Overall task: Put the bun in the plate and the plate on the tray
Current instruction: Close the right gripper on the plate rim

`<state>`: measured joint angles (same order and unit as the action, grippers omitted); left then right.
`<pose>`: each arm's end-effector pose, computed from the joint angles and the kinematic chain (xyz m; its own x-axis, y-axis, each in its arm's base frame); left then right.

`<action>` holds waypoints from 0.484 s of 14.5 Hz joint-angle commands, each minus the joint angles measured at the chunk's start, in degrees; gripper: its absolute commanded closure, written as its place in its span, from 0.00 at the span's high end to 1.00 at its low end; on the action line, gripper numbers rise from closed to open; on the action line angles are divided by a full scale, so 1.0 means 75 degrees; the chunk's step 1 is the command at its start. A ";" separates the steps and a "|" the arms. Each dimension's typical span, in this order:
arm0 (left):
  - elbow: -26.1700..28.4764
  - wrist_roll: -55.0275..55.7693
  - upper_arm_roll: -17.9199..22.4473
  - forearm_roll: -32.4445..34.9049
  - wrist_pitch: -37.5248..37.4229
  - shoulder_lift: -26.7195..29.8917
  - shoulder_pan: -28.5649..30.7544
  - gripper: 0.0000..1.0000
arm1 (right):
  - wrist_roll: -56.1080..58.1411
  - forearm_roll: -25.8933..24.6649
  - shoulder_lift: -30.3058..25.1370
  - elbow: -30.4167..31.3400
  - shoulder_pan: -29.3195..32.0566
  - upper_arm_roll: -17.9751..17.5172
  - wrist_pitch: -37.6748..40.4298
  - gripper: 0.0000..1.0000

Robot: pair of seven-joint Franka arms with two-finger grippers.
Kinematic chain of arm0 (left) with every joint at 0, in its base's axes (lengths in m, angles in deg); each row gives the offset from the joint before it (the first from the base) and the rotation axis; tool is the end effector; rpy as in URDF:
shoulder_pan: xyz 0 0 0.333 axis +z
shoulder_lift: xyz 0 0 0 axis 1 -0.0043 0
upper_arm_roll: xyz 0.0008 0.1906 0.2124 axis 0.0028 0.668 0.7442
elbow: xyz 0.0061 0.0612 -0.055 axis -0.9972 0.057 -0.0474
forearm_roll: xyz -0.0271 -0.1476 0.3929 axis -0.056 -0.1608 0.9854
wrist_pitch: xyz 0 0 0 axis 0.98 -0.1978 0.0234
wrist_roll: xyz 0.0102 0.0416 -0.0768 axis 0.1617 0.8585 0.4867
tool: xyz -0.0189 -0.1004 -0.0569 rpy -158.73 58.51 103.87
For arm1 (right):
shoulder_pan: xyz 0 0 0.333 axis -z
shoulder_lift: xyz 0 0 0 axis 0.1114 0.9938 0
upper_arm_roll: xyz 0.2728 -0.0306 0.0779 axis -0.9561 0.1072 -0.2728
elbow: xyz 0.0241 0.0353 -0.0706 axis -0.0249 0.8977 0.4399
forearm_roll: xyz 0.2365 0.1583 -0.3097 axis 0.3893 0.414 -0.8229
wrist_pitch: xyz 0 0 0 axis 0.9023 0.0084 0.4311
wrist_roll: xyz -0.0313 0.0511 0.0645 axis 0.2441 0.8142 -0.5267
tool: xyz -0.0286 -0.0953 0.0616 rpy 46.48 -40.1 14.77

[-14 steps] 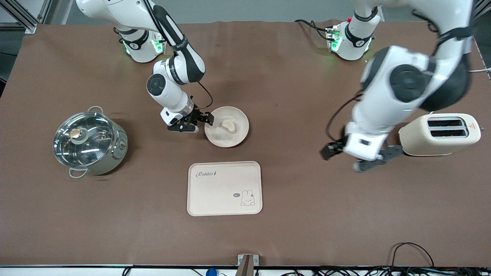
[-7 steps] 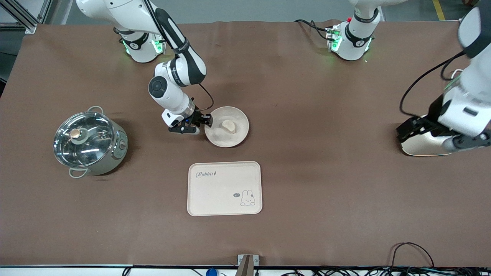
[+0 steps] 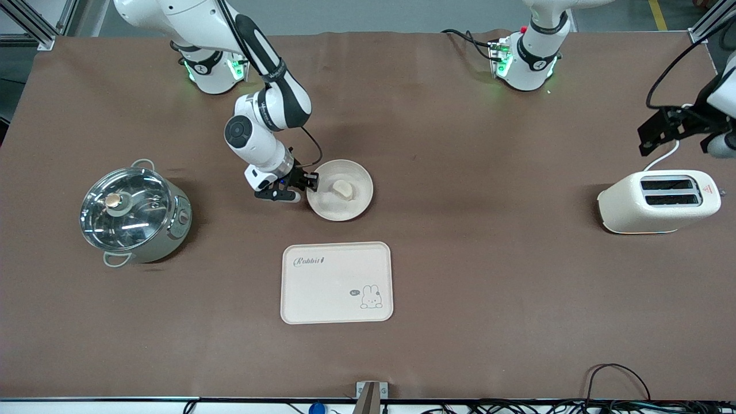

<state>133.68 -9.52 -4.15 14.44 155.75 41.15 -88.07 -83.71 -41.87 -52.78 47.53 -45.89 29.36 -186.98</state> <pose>0.5756 -0.0518 0.6351 0.9987 -0.0260 0.0437 -0.0214 -0.9946 -0.1020 0.4361 0.3037 0.1250 0.9848 -0.1587 -0.0703 -0.1717 -0.9501 -0.2603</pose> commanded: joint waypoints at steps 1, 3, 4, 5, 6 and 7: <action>0.0624 -0.0125 0.0205 -0.0262 -0.0024 0.0535 -0.0166 1.00 | 0.0074 0.0267 0.0113 -0.0109 -0.0113 -0.0006 -0.0158 0.28; 0.0637 -0.0090 0.0193 -0.0263 -0.0048 0.0559 -0.0119 1.00 | 0.0086 0.0267 0.0195 -0.0109 -0.0160 -0.0018 -0.0275 0.20; 0.0625 -0.0124 0.0193 -0.0274 -0.0048 0.0547 -0.0096 1.00 | 0.0086 0.0267 0.0253 -0.0109 -0.0218 -0.0018 -0.0438 0.18; 0.0613 -0.0125 0.0193 -0.0275 -0.0048 0.0547 -0.0095 1.00 | 0.0086 0.0267 0.0300 -0.0097 -0.0242 -0.0018 -0.0545 0.14; 0.0601 -0.0125 0.0193 -0.0275 -0.0048 0.0547 -0.0095 1.00 | 0.0086 0.0267 0.0301 -0.0097 -0.0254 -0.0018 -0.0557 0.08; 0.0601 -0.0125 0.0193 -0.0275 -0.0048 0.0547 -0.0095 1.00 | 0.0086 0.0267 0.0301 -0.0097 -0.0254 -0.0018 -0.0557 0.04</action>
<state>137.19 -9.64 -3.13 13.19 155.38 44.01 -88.77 -83.71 -41.54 -51.41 47.19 -47.05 29.20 -190.00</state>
